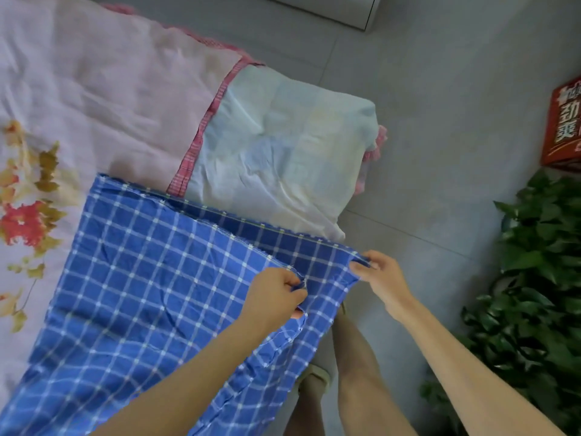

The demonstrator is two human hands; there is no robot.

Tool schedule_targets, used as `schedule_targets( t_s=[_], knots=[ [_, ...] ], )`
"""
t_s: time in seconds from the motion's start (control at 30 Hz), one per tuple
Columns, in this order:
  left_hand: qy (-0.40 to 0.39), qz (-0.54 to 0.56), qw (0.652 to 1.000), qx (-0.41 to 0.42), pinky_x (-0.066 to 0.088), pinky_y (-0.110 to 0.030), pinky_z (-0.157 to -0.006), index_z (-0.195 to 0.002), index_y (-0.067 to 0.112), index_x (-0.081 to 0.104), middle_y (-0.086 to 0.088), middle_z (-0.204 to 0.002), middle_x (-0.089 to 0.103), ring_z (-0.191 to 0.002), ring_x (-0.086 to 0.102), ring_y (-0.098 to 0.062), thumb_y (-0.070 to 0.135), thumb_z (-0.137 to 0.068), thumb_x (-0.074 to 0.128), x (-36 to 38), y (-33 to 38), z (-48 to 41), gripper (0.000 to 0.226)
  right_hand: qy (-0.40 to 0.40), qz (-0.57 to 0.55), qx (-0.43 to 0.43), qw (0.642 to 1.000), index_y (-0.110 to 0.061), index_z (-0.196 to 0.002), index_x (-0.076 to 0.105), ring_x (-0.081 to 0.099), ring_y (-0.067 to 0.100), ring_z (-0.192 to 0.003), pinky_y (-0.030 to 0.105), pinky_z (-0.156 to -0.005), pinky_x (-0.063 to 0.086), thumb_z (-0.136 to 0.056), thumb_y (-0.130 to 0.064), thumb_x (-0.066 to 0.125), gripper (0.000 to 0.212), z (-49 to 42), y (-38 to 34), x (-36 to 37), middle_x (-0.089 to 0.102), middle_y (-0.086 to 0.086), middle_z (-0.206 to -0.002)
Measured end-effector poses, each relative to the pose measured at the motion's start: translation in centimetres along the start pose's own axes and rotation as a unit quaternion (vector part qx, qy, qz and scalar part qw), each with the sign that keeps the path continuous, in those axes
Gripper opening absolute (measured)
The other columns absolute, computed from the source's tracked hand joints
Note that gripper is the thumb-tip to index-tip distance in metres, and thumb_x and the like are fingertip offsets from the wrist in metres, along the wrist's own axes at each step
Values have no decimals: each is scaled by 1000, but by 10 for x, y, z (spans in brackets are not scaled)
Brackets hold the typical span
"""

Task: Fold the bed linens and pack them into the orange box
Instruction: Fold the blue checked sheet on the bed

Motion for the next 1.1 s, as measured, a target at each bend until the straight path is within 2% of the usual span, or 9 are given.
schedule_targets(
  t_s=[0.13,0.23,0.33,0.6,0.67,0.83,0.97,1.03,1.1],
  knots=[
    [30,16,999,10,53,-32,-65,-70,-5,53,-17,-55,40,-52,66,-6,8,-89,59,-3,0,23,24,20,23,-71,997,-2,-76,61,58,16,-60,26,-59,47,-85,-3,63,9,53,-29,7,64,14,-68],
    [52,71,996,0,53,-40,-68,-84,-13,60,-34,-71,53,-57,68,-8,9,-90,58,-9,-4,44,23,29,96,-157,982,-17,-71,59,49,8,-49,19,-53,42,-82,-5,65,18,89,-55,32,59,-4,-56],
    [78,144,986,-13,55,-27,-66,-88,-8,65,-22,-80,69,-64,71,-13,9,-91,56,-19,-12,64,20,35,183,-269,945,-17,-70,59,41,11,-54,16,-52,31,-84,-11,61,15,123,-78,68,46,-10,-55],
    [108,307,942,-81,58,-37,-76,-67,-5,59,-6,-55,63,-60,68,-21,15,-91,54,-38,-48,97,31,48,255,-458,850,-5,-77,67,47,9,-65,15,-62,36,-81,-11,46,21,185,-96,131,56,1,-70],
    [123,301,941,-92,59,-36,-73,-73,-10,62,-11,-60,63,-60,67,-21,29,-88,63,-44,-60,103,41,-10,269,-487,831,-3,-85,69,54,14,-71,16,-69,42,-82,-9,46,24,201,-97,145,61,3,-79],
    [142,185,971,-43,49,-19,-53,-73,-7,58,-23,-68,63,-55,65,-17,8,-88,60,-72,-66,135,21,-34,255,-481,838,-12,-89,73,55,6,-84,14,-74,48,-69,-11,39,39,227,-129,143,68,-2,-88],
    [146,-108,980,86,35,-24,-54,-61,17,52,5,-54,51,-55,50,-14,12,-89,51,-96,-32,182,29,-166,438,-566,678,-25,-115,61,37,25,-131,44,-108,25,-62,-26,58,54,245,-170,199,51,8,-136],
    [154,-214,957,122,29,-22,-54,-68,19,55,11,-57,39,-64,50,-16,14,-93,47,-111,-21,214,26,-255,492,-565,612,-28,-100,67,29,29,-139,58,-111,15,-59,-15,70,43,250,-176,231,48,7,-140],
    [201,-252,938,130,29,-20,-55,-64,23,48,8,-58,37,-60,43,-11,18,-95,45,-146,-18,257,32,-238,502,-618,557,-29,-76,71,48,25,-127,63,-103,29,-54,-20,80,26,270,-197,253,63,-1,-121]
  ],
)
Point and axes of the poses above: each hand's wrist, its own z-axis away from the middle knuckle, its own x-axis out of the palm, y = z × x, the point moved 8 cm from there along -z, towards the middle knuckle
